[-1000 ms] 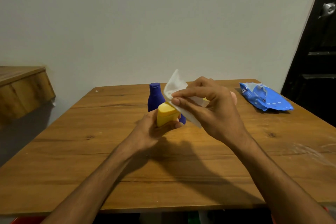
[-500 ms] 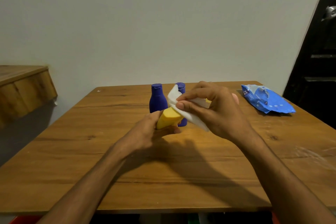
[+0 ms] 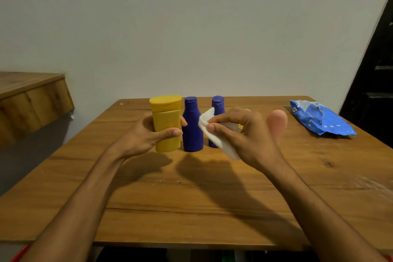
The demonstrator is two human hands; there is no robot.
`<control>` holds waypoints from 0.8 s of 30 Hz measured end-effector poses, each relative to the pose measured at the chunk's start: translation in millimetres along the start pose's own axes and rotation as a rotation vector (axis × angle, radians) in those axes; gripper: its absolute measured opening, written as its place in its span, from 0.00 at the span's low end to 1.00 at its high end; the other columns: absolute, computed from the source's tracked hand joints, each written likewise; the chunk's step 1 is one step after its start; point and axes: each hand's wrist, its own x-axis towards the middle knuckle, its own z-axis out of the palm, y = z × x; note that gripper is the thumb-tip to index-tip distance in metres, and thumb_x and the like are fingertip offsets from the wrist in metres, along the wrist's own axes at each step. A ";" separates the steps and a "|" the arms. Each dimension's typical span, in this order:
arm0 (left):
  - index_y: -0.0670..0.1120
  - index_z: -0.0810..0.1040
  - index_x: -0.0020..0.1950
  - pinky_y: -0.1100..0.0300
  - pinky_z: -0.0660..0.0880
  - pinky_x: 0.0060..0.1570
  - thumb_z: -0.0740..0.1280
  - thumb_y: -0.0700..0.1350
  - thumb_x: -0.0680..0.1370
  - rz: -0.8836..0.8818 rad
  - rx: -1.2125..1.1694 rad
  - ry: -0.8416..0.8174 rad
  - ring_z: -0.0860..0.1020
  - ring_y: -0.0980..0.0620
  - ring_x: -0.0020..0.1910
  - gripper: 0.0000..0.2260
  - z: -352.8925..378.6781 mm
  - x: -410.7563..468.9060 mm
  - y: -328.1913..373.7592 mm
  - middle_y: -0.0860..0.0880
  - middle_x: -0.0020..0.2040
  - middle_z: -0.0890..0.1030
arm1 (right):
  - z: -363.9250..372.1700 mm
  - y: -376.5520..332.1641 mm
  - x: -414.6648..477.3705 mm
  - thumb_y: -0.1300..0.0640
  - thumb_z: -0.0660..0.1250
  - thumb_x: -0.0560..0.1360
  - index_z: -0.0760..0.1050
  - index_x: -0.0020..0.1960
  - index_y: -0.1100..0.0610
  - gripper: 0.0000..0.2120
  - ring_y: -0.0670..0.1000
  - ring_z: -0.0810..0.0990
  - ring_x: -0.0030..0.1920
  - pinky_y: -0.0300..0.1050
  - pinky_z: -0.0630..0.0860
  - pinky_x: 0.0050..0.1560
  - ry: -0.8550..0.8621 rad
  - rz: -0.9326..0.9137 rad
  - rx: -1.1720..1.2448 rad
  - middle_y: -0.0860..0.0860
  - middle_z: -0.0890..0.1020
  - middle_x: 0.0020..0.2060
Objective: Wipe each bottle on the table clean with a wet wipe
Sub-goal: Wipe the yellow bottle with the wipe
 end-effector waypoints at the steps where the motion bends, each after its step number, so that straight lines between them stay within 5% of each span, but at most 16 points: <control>1: 0.50 0.80 0.54 0.65 0.78 0.44 0.70 0.46 0.72 -0.005 0.013 0.015 0.82 0.56 0.51 0.12 -2.1 0.8 -3.7 0.56 0.52 0.84 | 3.9 1.1 -0.7 0.51 0.72 0.72 0.83 0.50 0.51 0.08 0.41 0.77 0.47 0.32 0.71 0.42 -0.014 0.013 -0.003 0.43 0.81 0.45; 8: 0.54 0.78 0.57 0.58 0.78 0.48 0.73 0.51 0.69 -0.098 0.042 0.152 0.81 0.56 0.52 0.17 -6.9 5.8 -36.0 0.54 0.55 0.82 | 22.6 4.1 -3.8 0.50 0.71 0.72 0.83 0.50 0.50 0.08 0.40 0.76 0.47 0.32 0.71 0.43 -0.098 0.033 -0.019 0.42 0.81 0.45; 17: 0.47 0.76 0.60 0.57 0.77 0.49 0.74 0.52 0.66 -0.175 0.041 0.156 0.81 0.54 0.51 0.24 -0.7 11.9 -48.3 0.51 0.53 0.82 | 35.2 9.0 -8.9 0.49 0.71 0.72 0.83 0.51 0.50 0.09 0.40 0.76 0.47 0.33 0.70 0.44 -0.168 0.049 -0.060 0.42 0.80 0.45; 24: 0.50 0.74 0.62 0.38 0.77 0.57 0.77 0.50 0.69 -0.251 -0.050 0.183 0.80 0.45 0.56 0.24 -3.3 13.6 -60.1 0.46 0.56 0.81 | 36.0 10.0 -9.1 0.50 0.71 0.72 0.83 0.52 0.51 0.10 0.41 0.75 0.48 0.34 0.68 0.44 -0.179 0.060 -0.086 0.44 0.80 0.47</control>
